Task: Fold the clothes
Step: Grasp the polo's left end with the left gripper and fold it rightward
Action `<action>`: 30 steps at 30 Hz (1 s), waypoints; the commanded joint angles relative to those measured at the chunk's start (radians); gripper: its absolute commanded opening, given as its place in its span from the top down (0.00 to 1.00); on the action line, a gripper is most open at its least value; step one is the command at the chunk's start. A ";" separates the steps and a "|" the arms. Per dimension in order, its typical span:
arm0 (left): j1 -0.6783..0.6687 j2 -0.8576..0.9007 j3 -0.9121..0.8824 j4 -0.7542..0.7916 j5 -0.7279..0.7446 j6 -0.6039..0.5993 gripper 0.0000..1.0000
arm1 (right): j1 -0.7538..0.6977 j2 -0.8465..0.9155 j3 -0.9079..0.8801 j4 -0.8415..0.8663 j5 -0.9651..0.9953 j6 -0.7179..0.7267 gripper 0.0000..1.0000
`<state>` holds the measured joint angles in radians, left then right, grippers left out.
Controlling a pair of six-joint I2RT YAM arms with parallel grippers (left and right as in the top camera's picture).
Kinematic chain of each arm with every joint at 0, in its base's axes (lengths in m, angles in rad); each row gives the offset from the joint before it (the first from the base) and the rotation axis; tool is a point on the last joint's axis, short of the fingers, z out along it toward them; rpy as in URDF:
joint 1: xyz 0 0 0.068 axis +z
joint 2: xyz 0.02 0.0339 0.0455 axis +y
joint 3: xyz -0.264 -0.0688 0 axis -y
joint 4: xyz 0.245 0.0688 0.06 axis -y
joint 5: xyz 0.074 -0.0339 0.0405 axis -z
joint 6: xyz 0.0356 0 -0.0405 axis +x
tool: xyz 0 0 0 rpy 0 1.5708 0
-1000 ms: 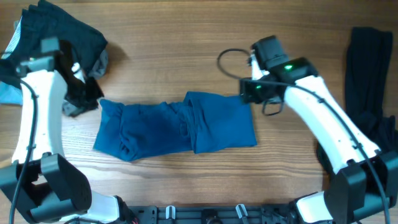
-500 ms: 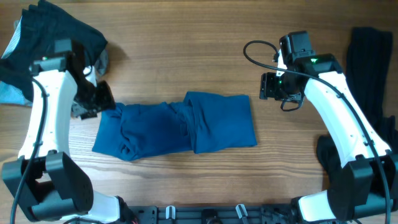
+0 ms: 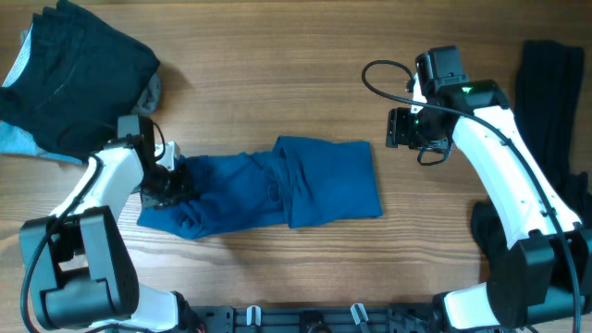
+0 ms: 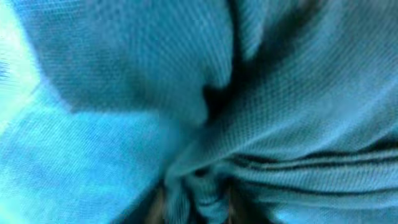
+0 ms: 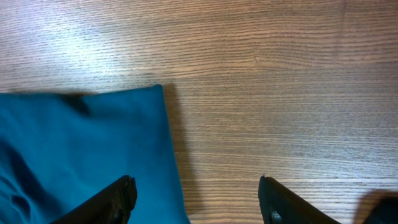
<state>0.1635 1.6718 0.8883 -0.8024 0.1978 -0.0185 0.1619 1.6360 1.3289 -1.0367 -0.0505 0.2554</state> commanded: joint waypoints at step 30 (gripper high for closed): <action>-0.010 0.193 0.105 -0.009 -0.042 0.038 0.37 | -0.001 0.012 0.004 -0.015 0.014 -0.047 0.30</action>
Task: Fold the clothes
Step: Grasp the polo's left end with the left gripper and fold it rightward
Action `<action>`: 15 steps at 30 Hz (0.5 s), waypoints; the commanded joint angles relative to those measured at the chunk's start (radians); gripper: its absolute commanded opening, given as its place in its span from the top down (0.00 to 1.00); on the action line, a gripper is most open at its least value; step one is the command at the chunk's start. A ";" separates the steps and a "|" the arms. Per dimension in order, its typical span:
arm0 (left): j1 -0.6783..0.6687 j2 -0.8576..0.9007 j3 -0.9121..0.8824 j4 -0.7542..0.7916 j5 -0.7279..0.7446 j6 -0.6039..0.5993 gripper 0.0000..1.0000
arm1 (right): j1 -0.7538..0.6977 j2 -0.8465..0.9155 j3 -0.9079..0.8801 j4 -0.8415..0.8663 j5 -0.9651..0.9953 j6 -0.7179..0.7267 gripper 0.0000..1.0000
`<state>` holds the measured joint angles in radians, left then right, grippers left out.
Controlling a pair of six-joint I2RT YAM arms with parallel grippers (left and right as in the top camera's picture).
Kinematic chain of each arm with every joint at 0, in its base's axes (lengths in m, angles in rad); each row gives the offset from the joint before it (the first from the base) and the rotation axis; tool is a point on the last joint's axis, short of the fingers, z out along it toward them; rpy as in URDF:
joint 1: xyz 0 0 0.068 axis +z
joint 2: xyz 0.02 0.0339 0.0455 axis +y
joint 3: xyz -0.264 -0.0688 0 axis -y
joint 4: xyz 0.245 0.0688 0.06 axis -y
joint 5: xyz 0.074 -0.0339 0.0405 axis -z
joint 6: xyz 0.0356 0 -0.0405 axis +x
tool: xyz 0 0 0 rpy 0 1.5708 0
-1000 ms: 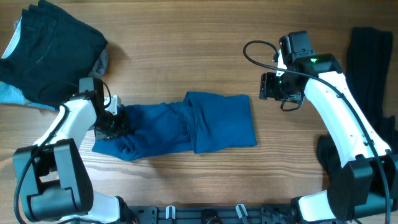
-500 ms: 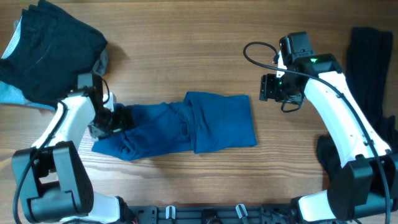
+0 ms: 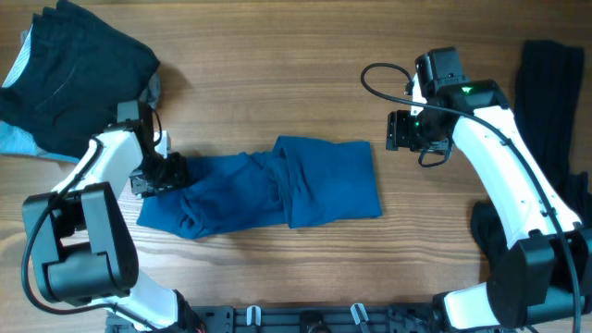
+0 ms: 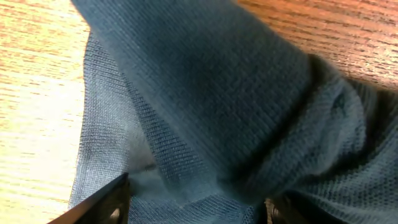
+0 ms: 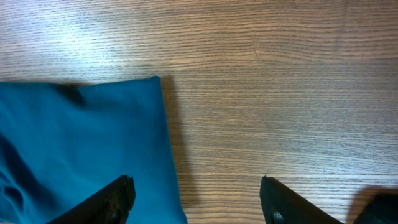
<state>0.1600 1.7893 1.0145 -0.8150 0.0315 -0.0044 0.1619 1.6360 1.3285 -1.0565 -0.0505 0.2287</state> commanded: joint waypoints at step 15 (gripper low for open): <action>-0.004 0.039 0.086 -0.159 -0.017 -0.072 0.96 | -0.001 0.012 0.005 0.004 0.014 -0.019 0.30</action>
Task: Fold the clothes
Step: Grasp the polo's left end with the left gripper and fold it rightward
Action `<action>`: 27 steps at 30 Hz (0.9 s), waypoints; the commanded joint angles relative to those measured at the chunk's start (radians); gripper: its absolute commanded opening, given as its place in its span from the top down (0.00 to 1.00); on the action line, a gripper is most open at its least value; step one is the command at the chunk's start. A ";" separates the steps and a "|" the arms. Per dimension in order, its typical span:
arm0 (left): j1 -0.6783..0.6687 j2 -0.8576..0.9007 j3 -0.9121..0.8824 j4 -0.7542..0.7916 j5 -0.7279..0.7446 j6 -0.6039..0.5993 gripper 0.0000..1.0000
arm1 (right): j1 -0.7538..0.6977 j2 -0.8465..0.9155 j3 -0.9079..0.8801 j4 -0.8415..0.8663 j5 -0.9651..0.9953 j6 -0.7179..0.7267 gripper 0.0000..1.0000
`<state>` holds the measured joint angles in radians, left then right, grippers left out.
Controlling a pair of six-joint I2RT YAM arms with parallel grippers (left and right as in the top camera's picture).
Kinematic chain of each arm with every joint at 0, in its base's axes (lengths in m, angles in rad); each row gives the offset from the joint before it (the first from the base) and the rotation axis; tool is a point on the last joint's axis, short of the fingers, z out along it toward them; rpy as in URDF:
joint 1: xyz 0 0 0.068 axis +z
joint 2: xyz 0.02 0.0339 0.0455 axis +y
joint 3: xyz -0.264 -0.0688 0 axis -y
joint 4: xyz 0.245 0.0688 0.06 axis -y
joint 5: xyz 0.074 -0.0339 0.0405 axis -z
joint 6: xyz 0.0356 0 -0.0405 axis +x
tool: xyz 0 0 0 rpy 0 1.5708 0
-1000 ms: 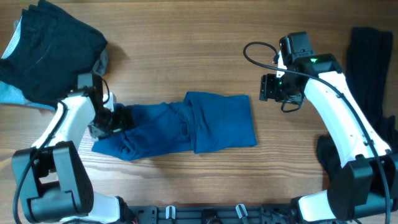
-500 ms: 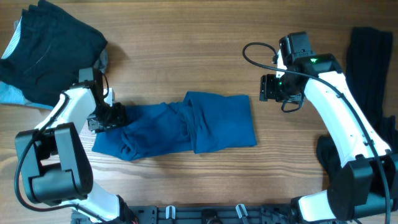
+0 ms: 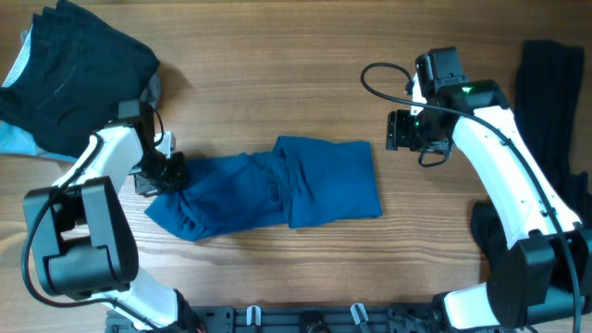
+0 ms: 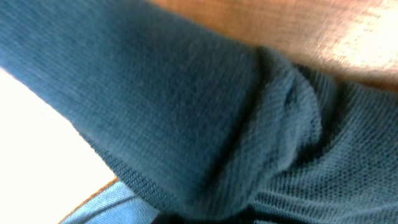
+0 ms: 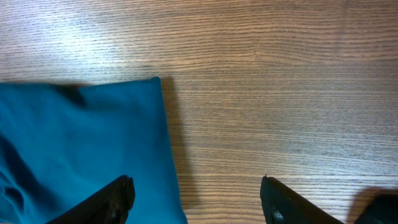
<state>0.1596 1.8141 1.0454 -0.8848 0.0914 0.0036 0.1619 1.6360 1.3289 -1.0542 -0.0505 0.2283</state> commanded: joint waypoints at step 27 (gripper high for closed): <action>-0.412 -0.012 0.682 -0.345 0.443 -0.266 0.96 | -0.001 0.012 0.004 0.014 0.029 -0.018 0.27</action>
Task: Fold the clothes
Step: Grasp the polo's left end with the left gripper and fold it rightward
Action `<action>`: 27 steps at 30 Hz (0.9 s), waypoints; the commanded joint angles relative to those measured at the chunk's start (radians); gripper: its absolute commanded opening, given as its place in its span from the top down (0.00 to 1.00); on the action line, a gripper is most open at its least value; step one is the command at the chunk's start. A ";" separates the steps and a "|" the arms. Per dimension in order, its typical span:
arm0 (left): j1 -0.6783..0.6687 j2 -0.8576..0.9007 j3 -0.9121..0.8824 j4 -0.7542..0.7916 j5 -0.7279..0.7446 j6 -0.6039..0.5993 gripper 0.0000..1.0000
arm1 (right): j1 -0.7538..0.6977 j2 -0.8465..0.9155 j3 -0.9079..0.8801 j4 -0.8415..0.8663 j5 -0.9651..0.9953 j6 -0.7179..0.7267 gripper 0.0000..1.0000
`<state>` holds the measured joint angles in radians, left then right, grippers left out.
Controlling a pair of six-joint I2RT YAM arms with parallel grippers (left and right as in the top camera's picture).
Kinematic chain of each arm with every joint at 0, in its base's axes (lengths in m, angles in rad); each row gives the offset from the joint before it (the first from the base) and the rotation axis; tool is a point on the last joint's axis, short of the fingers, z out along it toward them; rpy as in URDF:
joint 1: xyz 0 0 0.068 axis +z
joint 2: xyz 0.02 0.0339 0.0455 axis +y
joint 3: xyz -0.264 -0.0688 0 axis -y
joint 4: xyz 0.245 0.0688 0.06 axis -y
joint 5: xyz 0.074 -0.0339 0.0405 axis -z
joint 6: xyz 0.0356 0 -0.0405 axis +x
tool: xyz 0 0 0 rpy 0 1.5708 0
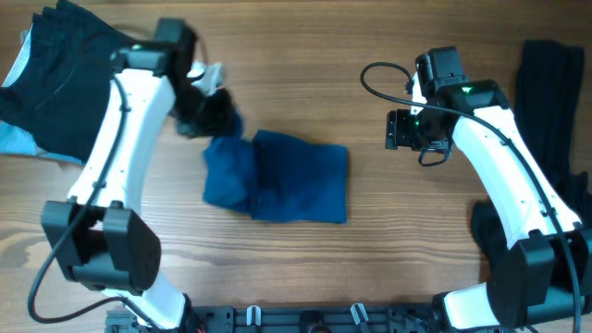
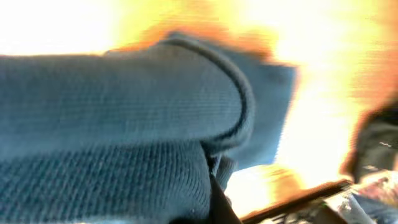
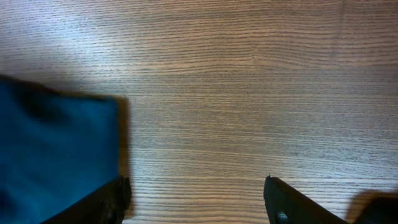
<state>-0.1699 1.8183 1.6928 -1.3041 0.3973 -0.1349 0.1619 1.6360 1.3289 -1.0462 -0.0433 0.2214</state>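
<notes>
The blue garment (image 1: 282, 178) lies bunched at mid-table, and its left end rises off the wood to my left gripper (image 1: 207, 111). That gripper is shut on the blue garment; in the left wrist view the ribbed blue cloth (image 2: 118, 137) fills the blurred frame and hides the fingers. My right gripper (image 1: 400, 129) hangs open over bare wood to the right of the garment. In the right wrist view only the garment's right edge (image 3: 56, 149) shows at the left, apart from the right gripper (image 3: 198, 202).
A heap of black clothes (image 1: 79, 65) sits at the far left, with a pale blue piece (image 1: 14, 139) beside it. A dark garment (image 1: 550, 79) lies along the right edge, and another dark piece (image 1: 486, 227) lies near the right arm's base.
My left gripper has moved from the garment's left end, low at the table's left, up and to the right with that end in it. The garment is now shorter and bunched. The right arm is unchanged.
My left gripper was first pressed into the left end of the spread blue garment. It then stood open over that end, and after that sat close on the cloth. Now it holds that end raised toward the middle. My right gripper stayed open beside the right edge.
</notes>
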 commanded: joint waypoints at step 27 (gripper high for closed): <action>-0.429 0.106 0.034 -0.028 0.047 -0.083 0.96 | -0.001 0.012 0.004 0.005 0.021 0.017 0.26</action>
<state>-0.5529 1.9213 1.7103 -1.3567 0.4370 -0.2371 0.1619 1.6360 1.3289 -1.0431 -0.0433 0.2230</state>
